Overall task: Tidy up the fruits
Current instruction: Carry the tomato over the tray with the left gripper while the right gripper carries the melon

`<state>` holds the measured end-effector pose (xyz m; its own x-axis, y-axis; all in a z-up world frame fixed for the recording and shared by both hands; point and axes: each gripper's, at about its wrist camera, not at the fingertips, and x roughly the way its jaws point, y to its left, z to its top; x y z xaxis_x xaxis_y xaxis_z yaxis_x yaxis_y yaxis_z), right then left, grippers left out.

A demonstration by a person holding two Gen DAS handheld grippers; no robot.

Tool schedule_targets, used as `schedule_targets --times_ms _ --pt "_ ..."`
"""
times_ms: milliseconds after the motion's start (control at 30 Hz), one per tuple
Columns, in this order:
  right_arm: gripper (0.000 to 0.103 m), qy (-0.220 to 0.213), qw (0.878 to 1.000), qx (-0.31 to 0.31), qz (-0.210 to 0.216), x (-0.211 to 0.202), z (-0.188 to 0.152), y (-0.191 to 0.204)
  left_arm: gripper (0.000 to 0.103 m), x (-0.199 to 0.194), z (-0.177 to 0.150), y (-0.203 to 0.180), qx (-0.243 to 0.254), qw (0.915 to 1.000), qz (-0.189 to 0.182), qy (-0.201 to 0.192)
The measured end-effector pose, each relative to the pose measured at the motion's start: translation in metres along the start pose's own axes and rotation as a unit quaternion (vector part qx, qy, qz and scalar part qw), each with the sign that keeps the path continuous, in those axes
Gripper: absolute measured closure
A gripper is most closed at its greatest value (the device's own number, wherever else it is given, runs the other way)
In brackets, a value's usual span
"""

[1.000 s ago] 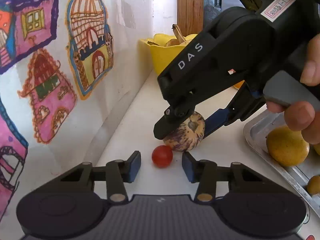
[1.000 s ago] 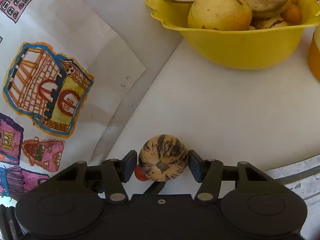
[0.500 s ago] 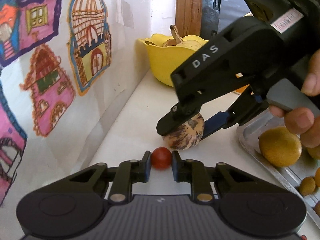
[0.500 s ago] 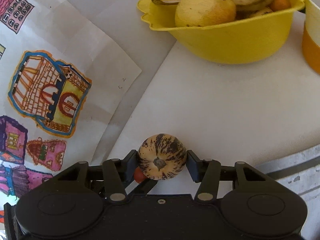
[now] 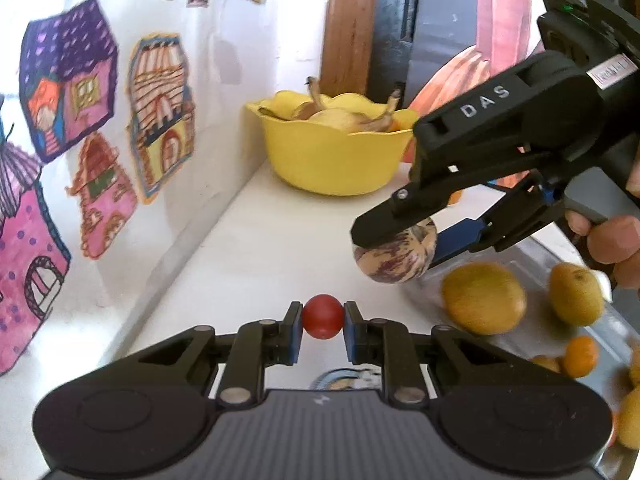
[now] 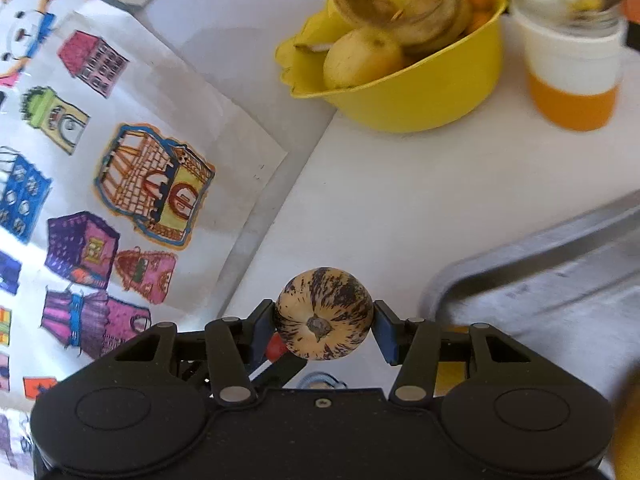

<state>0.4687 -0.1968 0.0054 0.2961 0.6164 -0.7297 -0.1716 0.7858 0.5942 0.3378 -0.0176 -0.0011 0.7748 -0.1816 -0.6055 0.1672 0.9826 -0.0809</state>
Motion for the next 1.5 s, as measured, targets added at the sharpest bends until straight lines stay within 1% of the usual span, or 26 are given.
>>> schedule_targets --times_ms 300,433,633,767,967,1067,1233,1500 --pt "0.049 -0.036 0.999 0.002 -0.014 -0.076 -0.030 -0.023 0.080 -0.018 0.015 -0.048 0.010 0.9993 -0.032 -0.018" --pt "0.049 -0.049 0.998 0.009 -0.032 -0.112 -0.051 -0.027 0.080 -0.021 0.012 -0.083 0.014 0.9983 -0.053 -0.020" --pt "0.049 -0.065 0.996 0.028 -0.054 -0.149 -0.083 -0.042 0.080 -0.013 0.007 -0.120 0.006 0.9963 -0.085 -0.009" --pt "0.049 -0.068 0.995 0.036 -0.063 -0.166 -0.098 -0.062 0.080 -0.005 0.002 -0.137 0.002 0.9955 -0.095 0.003" --pt "0.049 -0.066 0.994 0.037 -0.075 -0.178 -0.114 -0.080 0.080 0.012 -0.002 -0.153 -0.020 0.9949 -0.097 0.022" --pt "0.049 -0.063 0.994 0.032 -0.079 -0.179 -0.121 -0.087 0.080 0.021 -0.003 -0.158 -0.020 0.9952 -0.091 0.030" --pt "0.049 -0.052 0.995 0.031 -0.081 -0.174 -0.128 -0.098 0.080 0.031 -0.006 -0.162 -0.020 0.9956 -0.082 0.040" --pt "0.049 -0.037 0.995 0.020 -0.089 -0.160 -0.136 -0.103 0.080 0.037 -0.007 -0.163 -0.017 0.9959 -0.070 0.055"
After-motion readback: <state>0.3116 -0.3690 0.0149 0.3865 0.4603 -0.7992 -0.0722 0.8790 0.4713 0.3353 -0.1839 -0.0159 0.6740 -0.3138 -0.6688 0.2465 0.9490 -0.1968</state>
